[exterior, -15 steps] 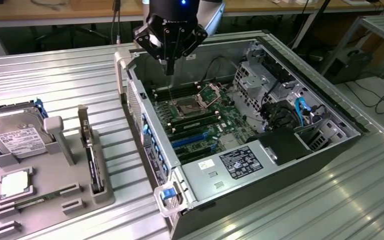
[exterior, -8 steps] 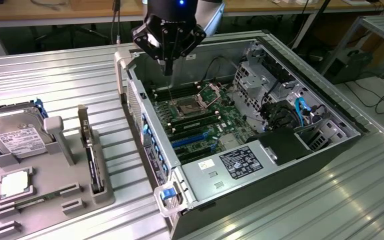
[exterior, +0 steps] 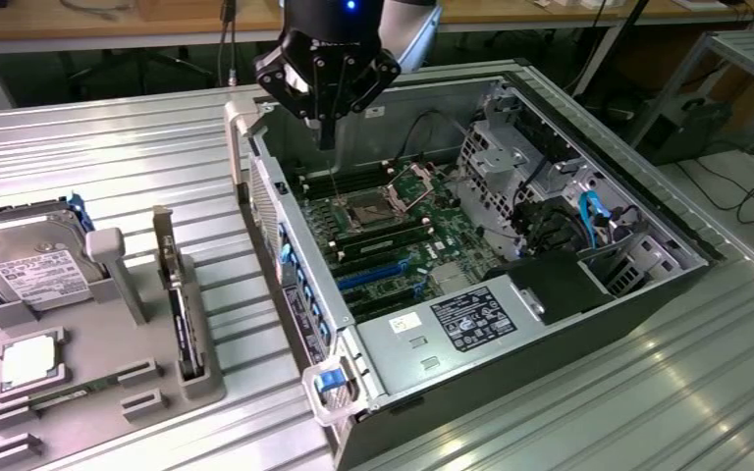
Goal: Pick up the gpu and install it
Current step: 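Reach for the gpu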
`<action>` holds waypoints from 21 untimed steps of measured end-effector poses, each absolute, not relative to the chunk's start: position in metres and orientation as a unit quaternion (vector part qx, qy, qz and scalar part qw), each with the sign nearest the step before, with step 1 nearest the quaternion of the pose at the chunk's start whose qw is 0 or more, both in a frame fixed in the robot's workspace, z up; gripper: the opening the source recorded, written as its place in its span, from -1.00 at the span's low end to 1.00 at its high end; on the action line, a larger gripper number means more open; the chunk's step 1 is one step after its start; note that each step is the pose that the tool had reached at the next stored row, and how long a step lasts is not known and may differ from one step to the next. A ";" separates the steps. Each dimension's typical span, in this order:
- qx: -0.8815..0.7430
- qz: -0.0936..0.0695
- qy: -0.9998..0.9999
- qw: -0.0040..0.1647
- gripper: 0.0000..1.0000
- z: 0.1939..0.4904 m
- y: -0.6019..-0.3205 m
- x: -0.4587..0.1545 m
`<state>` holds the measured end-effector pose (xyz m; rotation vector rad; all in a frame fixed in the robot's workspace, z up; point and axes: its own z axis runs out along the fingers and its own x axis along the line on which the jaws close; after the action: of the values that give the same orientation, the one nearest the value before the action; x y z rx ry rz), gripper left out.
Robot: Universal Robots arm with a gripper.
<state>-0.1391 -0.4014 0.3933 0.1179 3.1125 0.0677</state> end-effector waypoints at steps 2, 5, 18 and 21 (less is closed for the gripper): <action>0.038 0.022 0.999 0.013 -0.79 0.393 -0.402 -0.141; 0.038 0.022 0.999 0.013 -0.79 0.393 -0.402 -0.143; 0.038 0.022 0.999 0.013 -0.79 0.393 -0.404 -0.151; 0.038 0.022 0.999 0.013 -0.79 0.393 -0.405 -0.153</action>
<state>-0.1534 -0.4047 0.3933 0.1179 3.1125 0.0676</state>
